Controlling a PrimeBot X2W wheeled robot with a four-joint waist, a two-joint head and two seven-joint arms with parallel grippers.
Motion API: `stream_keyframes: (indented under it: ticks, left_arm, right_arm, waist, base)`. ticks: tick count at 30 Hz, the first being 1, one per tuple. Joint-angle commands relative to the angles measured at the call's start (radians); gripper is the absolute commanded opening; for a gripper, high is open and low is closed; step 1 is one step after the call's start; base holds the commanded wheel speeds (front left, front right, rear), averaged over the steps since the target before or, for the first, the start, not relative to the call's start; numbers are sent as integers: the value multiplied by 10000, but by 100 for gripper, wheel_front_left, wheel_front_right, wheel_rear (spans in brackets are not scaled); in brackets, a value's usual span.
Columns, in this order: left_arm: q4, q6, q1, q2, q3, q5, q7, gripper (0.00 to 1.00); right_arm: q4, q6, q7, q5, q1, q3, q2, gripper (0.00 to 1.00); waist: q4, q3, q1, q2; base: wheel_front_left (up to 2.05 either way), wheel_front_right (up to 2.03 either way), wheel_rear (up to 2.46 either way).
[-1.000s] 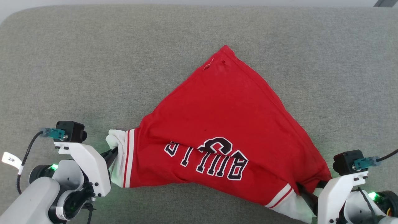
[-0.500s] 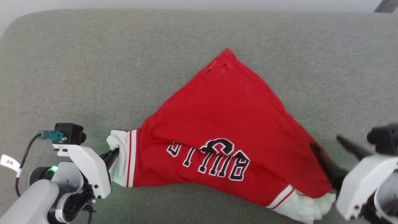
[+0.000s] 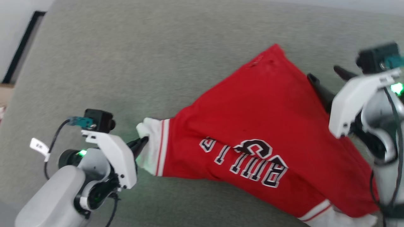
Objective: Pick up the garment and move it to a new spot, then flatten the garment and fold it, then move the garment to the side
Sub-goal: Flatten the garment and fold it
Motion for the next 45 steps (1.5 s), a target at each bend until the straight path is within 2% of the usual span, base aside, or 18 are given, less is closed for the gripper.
stream_keyframes:
  ticks: [1, 8, 16, 22, 25, 26, 27, 34, 40, 45]
  left_arm:
    - [40, -67, -166, -54, -49, 86, 18, 0]
    - [502, -458, -676, -572, -348, 205, -38, 0]
    - [1089, -878, -1067, -981, -497, 167, -205, 0]
    - [1457, -1052, -1239, -1200, -557, 138, -296, 0]
    - [1627, -1116, -1340, -1223, -545, 107, -326, 0]
    - [1692, -1125, -1382, -1223, -527, 90, -315, 0]
    - [1751, -1135, -1439, -1210, -498, 60, -290, 0]
    - [1899, -968, -2161, -523, -179, 212, 104, 0]
    - [1517, -627, -3413, 549, 238, 392, 972, 0]
    - [1436, -528, -4331, 939, 435, 420, 1580, 0]
  right_arm:
    - [275, -4, -104, 67, -292, 74, -76, 100]
    - [3698, -4, -353, 290, -2586, 1028, -770, 100]
    - [6833, -5, 84, 523, -4189, 2295, -1305, 100]
    - [8727, -5, 1338, 1024, -4189, 3593, -1536, 100]
    - [9264, -1, 2113, 1414, -3983, 4257, -1602, 100]
    - [9296, -1, 2270, 1556, -3975, 4480, -1624, 39]
    - [9194, 1, 2101, 1680, -4081, 4582, -1702, 0]
    - [7915, -7, 477, 2658, -5296, 4956, -2215, 0]
    - [6231, -7, 127, 3726, -5715, 5466, -3070, 0]
    - [5382, -7, 68, 4087, -5746, 5365, -3538, 0]
  waist:
    - [375, 153, 0, 0]
    - [1278, 392, 0, 0]
    - [1978, 685, 0, 0]
    - [2223, 814, 0, 0]
    - [2212, 836, 0, 0]
    - [2182, 829, 0, 0]
    - [2129, 828, 0, 0]
    - [1426, 505, 0, 0]
    - [426, 21, 0, 0]
    - [-78, -285, 0, 0]
  base:
    - [0, 0, 0]
    - [0, 0, 0]
    - [0, 0, 0]
    - [0, 0, 0]
    - [0, 0, 0]
    - [0, 0, 0]
    - [0, 0, 0]
    - [0, 0, 0]
    - [0, 0, 0]
    - [0, 0, 0]
